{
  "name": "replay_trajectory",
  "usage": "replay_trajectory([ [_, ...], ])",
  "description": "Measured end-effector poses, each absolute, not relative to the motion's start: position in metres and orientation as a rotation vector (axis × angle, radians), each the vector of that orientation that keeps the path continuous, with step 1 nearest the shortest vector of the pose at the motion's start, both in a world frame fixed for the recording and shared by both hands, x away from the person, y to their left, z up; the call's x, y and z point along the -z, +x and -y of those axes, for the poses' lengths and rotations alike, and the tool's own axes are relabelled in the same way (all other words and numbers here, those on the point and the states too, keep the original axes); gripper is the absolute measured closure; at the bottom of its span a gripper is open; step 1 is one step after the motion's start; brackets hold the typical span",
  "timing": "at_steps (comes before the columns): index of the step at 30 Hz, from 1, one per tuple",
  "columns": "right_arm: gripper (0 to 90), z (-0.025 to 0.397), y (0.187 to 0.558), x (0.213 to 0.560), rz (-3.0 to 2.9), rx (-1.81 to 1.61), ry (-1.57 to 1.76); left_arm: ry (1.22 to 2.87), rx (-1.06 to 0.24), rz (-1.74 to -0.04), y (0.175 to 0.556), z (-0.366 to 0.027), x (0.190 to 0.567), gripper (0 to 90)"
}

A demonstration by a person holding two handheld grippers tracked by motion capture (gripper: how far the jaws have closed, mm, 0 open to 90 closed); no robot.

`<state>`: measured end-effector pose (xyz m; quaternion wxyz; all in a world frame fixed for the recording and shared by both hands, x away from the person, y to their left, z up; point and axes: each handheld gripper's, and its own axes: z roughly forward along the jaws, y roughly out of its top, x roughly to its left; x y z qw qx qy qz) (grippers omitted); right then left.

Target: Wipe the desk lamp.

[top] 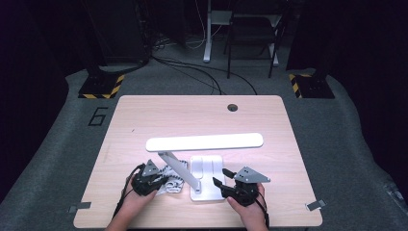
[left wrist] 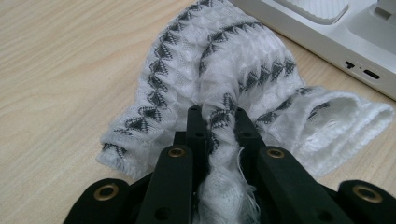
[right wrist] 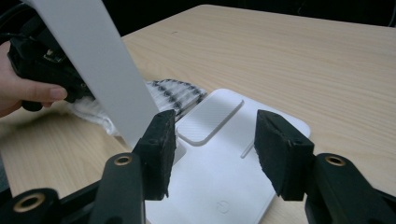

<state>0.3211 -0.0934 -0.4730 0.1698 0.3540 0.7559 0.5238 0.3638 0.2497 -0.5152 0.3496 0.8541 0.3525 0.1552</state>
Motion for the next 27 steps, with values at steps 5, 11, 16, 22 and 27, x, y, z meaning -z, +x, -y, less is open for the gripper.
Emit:
replay_trajectory([
  [5,44.0,0.086,0.324,0.476,-2.209,-1.474,0.967,2.132,-0.399,-0.928,0.36,-0.257,0.508,81.1],
  [11,41.1,0.075,0.327,0.481,-2.283,-1.438,0.916,2.063,-0.389,-0.931,0.353,-0.269,0.5,81.1],
  [16,39.9,0.069,0.332,0.485,-2.34,-1.43,0.904,2.043,-0.39,-0.922,0.345,-0.272,0.495,81.0],
  [22,41.8,0.063,0.334,0.497,-2.393,-1.398,0.886,2.017,-0.402,-0.898,0.333,-0.275,0.487,81.0],
  [27,44.7,0.058,0.334,0.506,-2.421,-1.375,0.864,2.0,-0.399,-0.898,0.328,-0.277,0.485,81.0],
])
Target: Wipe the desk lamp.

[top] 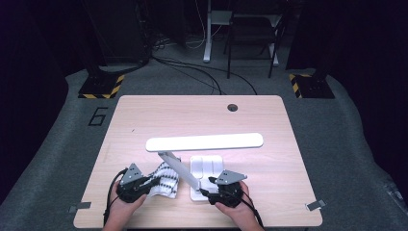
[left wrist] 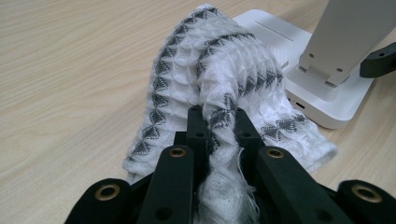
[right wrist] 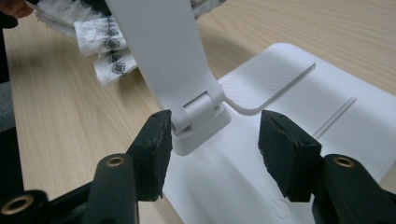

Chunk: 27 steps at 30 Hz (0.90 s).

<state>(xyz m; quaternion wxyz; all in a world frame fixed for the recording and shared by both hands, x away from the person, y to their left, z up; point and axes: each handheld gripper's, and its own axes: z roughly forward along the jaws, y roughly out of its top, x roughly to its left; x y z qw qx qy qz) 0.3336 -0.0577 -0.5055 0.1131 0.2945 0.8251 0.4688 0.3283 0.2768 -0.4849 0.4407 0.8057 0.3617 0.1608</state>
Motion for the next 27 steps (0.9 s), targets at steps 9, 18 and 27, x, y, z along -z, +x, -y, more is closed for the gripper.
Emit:
replay_trajectory([
  [9,49.6,0.049,0.335,0.511,-2.483,-1.348,0.813,1.946,-0.369,-0.887,0.321,-0.279,0.481,81.0],
  [18,49.7,0.041,0.334,0.515,-2.517,-1.316,0.787,1.911,-0.328,-0.843,0.318,-0.278,0.476,81.0],
  [27,56.6,0.036,0.336,0.521,-2.478,-1.333,0.758,1.906,-0.28,-0.798,0.32,-0.271,0.475,81.0],
])
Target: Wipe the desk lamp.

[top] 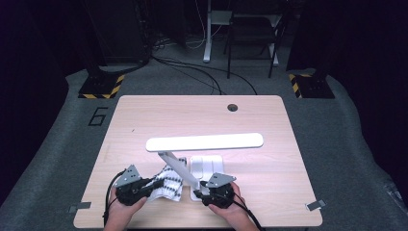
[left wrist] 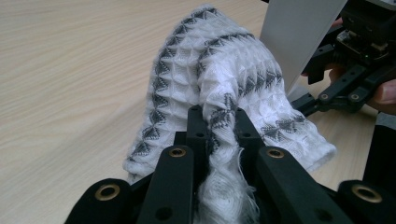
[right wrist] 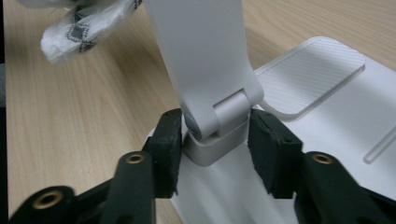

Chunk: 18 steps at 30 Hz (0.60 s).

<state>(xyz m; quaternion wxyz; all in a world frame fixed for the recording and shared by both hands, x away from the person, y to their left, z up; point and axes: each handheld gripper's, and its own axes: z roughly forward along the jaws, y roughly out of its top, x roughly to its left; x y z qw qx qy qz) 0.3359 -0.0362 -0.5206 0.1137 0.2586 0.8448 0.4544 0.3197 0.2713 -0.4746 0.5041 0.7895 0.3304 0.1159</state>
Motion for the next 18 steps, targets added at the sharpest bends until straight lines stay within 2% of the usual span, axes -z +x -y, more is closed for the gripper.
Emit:
replay_trajectory([
  [18,58.2,0.0402,0.339,0.5203,-2.506,-1.357,0.751,1.897,-0.284,-0.729,0.3138,-0.2626,0.4678,80.9],
])
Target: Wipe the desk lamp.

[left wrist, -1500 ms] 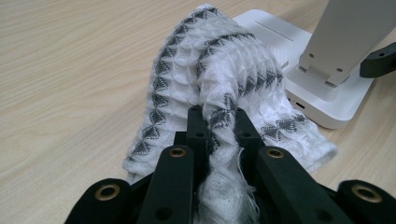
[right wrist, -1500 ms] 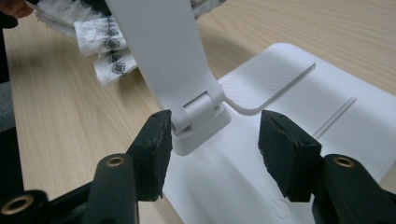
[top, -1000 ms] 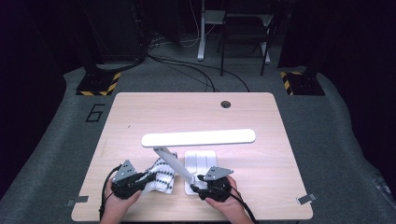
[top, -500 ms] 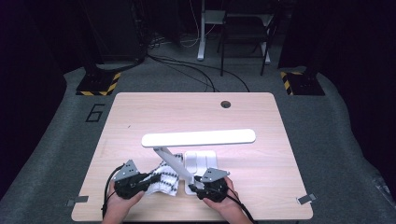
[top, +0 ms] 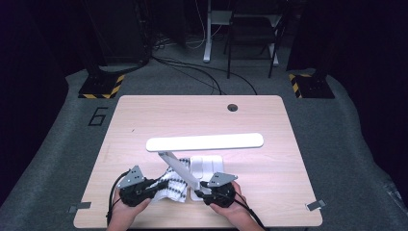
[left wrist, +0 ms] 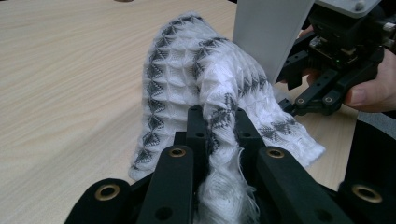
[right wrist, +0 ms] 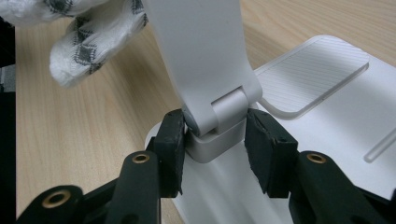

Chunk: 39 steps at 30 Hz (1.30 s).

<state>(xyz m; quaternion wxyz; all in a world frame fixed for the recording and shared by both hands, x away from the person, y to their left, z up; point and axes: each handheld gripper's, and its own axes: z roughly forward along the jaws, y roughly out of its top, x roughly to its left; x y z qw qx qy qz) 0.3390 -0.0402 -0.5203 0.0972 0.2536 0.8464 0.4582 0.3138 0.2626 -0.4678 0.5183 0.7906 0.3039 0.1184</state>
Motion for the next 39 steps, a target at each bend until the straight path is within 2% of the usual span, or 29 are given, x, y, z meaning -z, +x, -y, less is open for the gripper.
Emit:
replay_trajectory([
  [14,58.2,0.041,0.342,0.52,-2.534,-1.357,0.725,1.878,-0.265,-0.665,0.303,-0.259,0.463,80.9],
  [28,58.1,0.042,0.342,0.521,-2.534,-1.358,0.701,1.908,-0.214,-0.639,0.315,-0.224,0.476,80.7],
  [39,58.1,0.043,0.342,0.521,-2.532,-1.358,0.687,1.923,-0.192,-0.628,0.327,-0.216,0.488,80.7],
])
